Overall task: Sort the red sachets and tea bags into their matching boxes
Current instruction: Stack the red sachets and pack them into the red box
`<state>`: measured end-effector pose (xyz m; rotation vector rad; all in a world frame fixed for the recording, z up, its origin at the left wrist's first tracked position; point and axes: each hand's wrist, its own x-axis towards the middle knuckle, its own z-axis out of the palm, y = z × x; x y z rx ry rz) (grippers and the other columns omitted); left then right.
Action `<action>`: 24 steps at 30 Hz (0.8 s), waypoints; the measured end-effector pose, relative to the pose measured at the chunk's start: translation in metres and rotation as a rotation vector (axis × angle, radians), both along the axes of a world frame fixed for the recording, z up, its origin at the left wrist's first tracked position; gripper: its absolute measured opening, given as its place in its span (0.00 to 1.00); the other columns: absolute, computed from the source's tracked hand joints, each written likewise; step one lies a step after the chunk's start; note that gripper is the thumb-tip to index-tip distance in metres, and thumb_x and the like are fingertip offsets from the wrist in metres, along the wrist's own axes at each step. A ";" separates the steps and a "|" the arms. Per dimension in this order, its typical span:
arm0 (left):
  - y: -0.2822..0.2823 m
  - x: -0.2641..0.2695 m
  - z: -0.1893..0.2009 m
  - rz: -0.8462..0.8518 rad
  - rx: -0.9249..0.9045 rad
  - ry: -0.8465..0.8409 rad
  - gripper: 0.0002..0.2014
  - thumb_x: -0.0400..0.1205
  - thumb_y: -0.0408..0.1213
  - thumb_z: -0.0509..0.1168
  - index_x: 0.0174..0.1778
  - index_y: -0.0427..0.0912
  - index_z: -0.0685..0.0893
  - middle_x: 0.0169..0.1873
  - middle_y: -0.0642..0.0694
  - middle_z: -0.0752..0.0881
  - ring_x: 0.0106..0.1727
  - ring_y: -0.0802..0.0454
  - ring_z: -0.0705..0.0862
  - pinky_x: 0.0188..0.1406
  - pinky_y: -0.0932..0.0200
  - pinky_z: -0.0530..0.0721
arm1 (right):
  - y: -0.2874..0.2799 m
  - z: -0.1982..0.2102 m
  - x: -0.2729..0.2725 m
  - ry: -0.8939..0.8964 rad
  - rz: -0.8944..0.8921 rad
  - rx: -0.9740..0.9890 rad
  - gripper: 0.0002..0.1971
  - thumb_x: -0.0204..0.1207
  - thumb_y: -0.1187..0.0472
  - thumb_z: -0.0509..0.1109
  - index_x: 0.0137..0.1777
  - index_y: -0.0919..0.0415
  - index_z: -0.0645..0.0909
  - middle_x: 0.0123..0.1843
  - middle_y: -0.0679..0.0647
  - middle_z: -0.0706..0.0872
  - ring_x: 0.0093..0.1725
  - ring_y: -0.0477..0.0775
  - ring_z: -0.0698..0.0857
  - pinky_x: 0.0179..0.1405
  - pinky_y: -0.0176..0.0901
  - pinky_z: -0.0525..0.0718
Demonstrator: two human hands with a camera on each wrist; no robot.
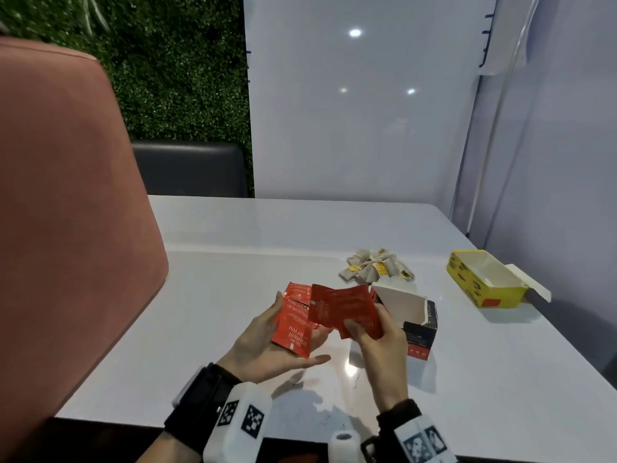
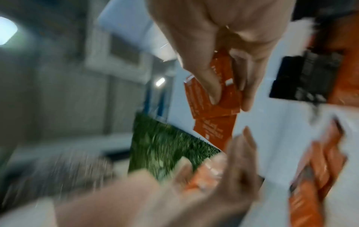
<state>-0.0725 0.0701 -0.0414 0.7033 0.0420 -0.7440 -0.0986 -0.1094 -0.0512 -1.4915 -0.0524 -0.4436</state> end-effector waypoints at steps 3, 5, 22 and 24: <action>-0.005 -0.002 0.006 0.004 0.026 -0.040 0.33 0.79 0.60 0.59 0.65 0.33 0.82 0.65 0.29 0.79 0.68 0.33 0.77 0.71 0.27 0.67 | 0.012 0.003 -0.006 -0.223 -0.036 -0.315 0.16 0.71 0.73 0.72 0.49 0.49 0.83 0.43 0.38 0.89 0.47 0.36 0.86 0.46 0.25 0.82; -0.002 -0.001 0.009 -0.018 0.064 -0.067 0.29 0.84 0.55 0.55 0.69 0.33 0.79 0.69 0.28 0.76 0.73 0.32 0.74 0.72 0.28 0.66 | 0.014 0.003 -0.008 -0.305 -0.048 -0.410 0.18 0.70 0.76 0.71 0.51 0.52 0.84 0.47 0.41 0.89 0.49 0.36 0.86 0.49 0.27 0.83; 0.016 -0.002 0.041 -0.709 0.373 -0.265 0.40 0.76 0.63 0.61 0.72 0.32 0.66 0.39 0.46 0.89 0.37 0.56 0.88 0.49 0.54 0.88 | -0.039 0.055 0.020 -0.214 0.840 -0.471 0.09 0.73 0.57 0.72 0.49 0.56 0.90 0.62 0.52 0.87 0.70 0.51 0.79 0.65 0.48 0.81; 0.020 -0.003 0.041 -0.644 0.389 -0.286 0.37 0.77 0.58 0.63 0.71 0.32 0.68 0.39 0.46 0.89 0.37 0.55 0.89 0.48 0.54 0.88 | -0.048 0.053 0.018 -0.169 0.790 -0.515 0.09 0.73 0.63 0.71 0.51 0.56 0.89 0.63 0.49 0.86 0.70 0.49 0.79 0.64 0.45 0.81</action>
